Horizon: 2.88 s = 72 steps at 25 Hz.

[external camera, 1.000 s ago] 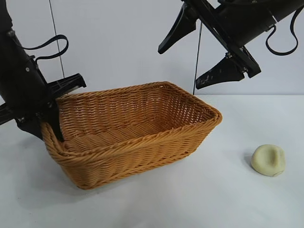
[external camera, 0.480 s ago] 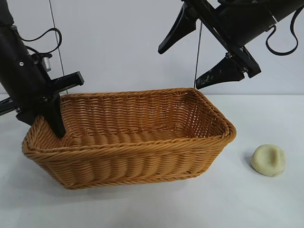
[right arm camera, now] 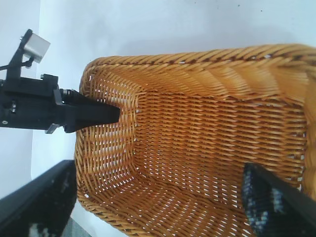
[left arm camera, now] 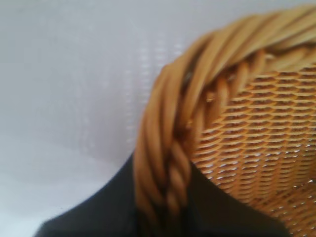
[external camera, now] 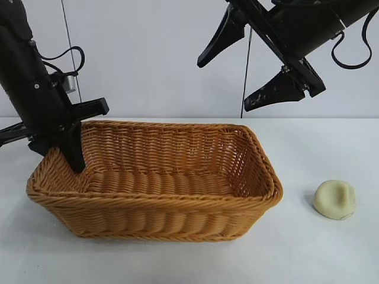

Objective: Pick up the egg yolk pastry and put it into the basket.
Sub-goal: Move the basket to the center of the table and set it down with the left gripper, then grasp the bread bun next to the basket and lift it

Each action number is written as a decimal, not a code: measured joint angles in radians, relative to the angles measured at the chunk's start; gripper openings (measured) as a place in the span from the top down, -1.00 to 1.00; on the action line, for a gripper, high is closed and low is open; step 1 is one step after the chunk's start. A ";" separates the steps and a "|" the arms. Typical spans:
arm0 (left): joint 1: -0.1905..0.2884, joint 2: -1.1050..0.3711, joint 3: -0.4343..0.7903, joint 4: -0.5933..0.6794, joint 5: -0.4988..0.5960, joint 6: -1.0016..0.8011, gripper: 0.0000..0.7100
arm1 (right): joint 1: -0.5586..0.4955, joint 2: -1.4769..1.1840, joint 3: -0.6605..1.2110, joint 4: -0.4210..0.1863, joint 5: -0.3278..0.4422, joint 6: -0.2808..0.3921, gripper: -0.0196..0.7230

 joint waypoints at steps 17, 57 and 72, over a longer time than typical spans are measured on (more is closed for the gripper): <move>0.000 -0.011 0.000 -0.018 -0.012 0.000 -0.89 | 0.000 0.000 0.000 0.000 0.000 0.000 -0.79; 0.179 -0.202 -0.233 0.373 0.281 -0.024 -0.95 | 0.000 0.000 0.000 0.000 0.000 0.000 -0.79; 0.179 -0.833 0.238 0.365 0.283 -0.003 -0.95 | 0.000 0.000 0.000 0.000 0.000 0.000 -0.79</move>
